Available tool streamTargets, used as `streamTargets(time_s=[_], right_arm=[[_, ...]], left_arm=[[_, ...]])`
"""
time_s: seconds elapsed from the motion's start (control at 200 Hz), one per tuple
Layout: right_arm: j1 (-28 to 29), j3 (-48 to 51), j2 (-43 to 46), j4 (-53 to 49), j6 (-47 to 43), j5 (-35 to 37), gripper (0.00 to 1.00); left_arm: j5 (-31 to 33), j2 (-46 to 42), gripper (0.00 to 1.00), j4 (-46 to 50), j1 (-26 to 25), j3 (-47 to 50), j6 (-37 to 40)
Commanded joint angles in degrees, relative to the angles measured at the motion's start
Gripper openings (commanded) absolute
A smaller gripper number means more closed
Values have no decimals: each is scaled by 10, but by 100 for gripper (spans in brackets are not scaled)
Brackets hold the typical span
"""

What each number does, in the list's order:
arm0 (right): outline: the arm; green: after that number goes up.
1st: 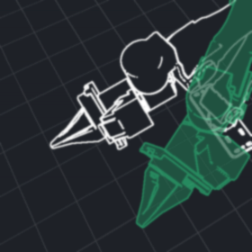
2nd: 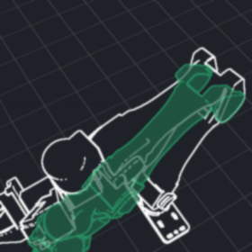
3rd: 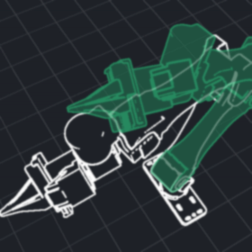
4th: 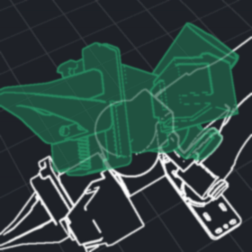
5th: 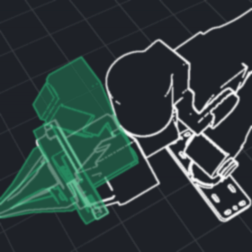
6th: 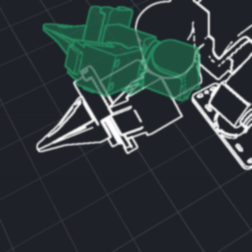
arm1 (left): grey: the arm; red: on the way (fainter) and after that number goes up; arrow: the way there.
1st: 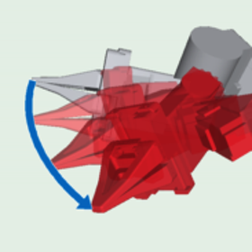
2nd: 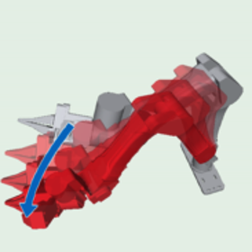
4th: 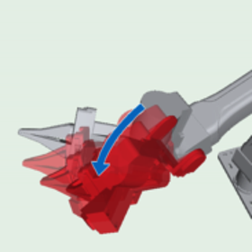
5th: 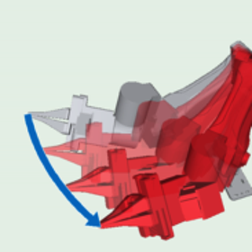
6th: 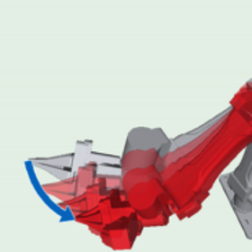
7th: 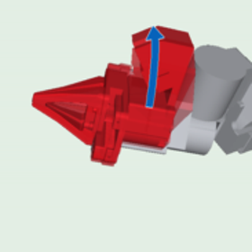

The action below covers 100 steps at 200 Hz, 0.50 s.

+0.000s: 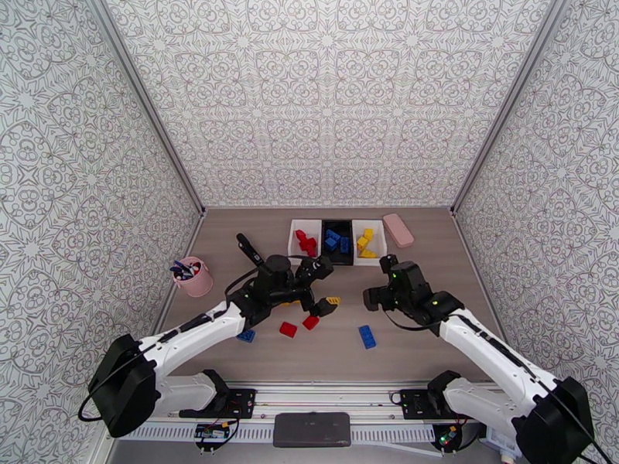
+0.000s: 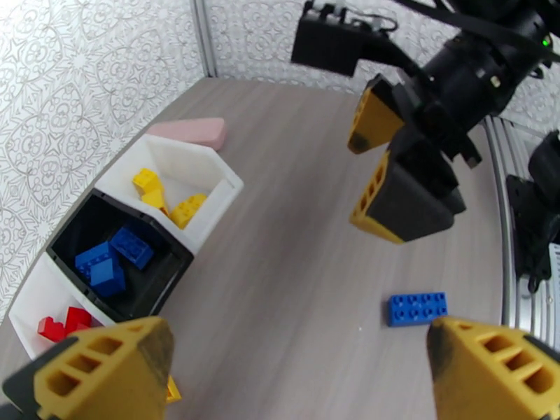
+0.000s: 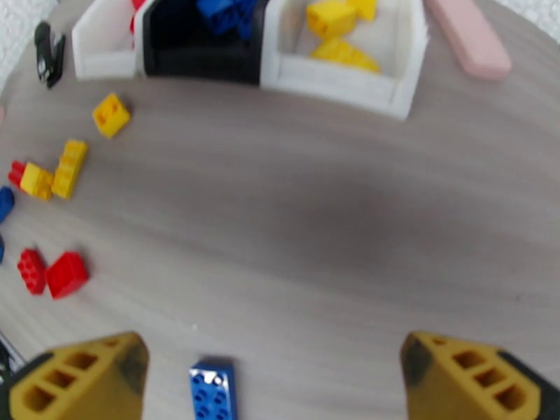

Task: Sort the legos into containers by color

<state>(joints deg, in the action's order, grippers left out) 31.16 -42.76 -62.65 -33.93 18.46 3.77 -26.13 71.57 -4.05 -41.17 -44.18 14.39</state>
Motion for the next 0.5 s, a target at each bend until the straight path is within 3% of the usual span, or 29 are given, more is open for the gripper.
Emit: streamTargets(time_s=[0.0, 0.325, 0.495], right_arm=[[41, 21, -24, -37, 63, 18, 99], [148, 13, -151, -37, 133, 23, 98], [170, 13, -189, -27, 153, 0, 88]], left_arm=[[-36, -30, 100, 38, -5, 22, 36], [-61, -36, 100, 78, -8, 20, 56], [-54, -32, 100, 76, -8, 18, 50]])
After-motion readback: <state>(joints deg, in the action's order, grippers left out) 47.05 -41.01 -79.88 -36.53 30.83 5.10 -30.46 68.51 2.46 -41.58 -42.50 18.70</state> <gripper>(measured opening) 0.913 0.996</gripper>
